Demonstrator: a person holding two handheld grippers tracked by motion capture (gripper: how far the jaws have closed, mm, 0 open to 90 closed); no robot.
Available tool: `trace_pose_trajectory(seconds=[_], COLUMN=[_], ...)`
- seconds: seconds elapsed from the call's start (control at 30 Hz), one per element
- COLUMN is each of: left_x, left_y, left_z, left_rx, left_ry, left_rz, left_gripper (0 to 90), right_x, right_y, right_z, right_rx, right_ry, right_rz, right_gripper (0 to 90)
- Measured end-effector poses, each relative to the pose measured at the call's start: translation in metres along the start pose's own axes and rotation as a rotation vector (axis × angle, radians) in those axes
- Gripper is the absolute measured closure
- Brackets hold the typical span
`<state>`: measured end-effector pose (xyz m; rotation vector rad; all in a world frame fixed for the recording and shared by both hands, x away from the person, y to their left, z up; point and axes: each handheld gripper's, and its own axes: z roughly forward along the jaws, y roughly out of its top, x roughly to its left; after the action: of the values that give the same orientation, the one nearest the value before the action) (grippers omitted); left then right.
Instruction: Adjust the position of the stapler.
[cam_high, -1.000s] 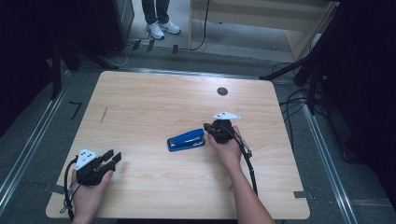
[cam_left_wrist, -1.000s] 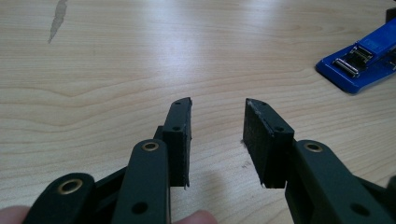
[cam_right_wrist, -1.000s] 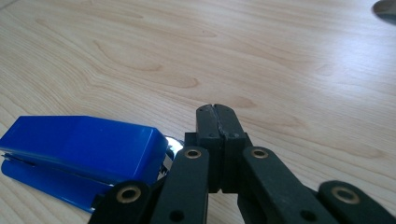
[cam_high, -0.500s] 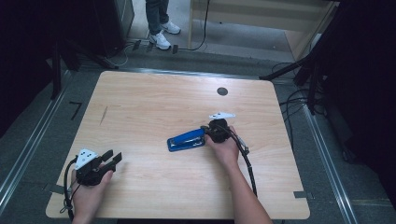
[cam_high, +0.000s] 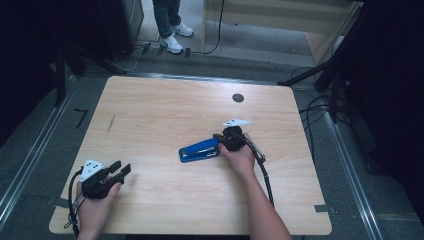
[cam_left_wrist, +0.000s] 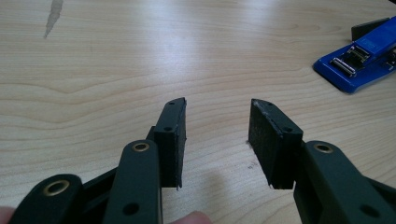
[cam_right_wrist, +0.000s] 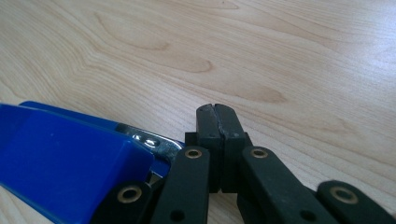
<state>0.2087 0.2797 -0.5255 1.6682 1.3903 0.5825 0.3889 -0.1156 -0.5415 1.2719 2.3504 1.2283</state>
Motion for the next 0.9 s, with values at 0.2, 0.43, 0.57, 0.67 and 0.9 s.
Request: trace_pose_trajectory(seconds=[0.2, 0.43, 0.57, 0.67, 0.9], left_x=[0.0, -0.001, -0.001, -0.001, -0.001], left_y=[0.0, 0.0, 0.0, 0.0, 0.0], left_z=[0.0, 0.001, 0.001, 0.001, 0.001], left_rx=[0.002, 0.005, 0.008, 0.01, 0.008], left_ry=[-0.001, 0.001, 0.002, 0.001, 0.001], left_rz=[0.004, 0.003, 0.003, 0.003, -0.002], left_gripper=[57.2, 57.2, 57.1, 57.0, 56.8], right_x=[0.002, 0.01, 0.015, 0.019, 0.027], right_y=[-0.005, -0.012, -0.017, -0.021, -0.027], right_z=[-0.004, -0.01, -0.015, -0.019, -0.025], right_rx=[0.002, 0.006, 0.009, 0.016, 0.026], right_ry=[0.026, 0.045, 0.048, 0.038, 0.03], right_rz=[0.012, 0.003, 0.002, -0.011, -0.03], right_gripper=[90.0, 90.0, 90.0, 90.0, 90.0])
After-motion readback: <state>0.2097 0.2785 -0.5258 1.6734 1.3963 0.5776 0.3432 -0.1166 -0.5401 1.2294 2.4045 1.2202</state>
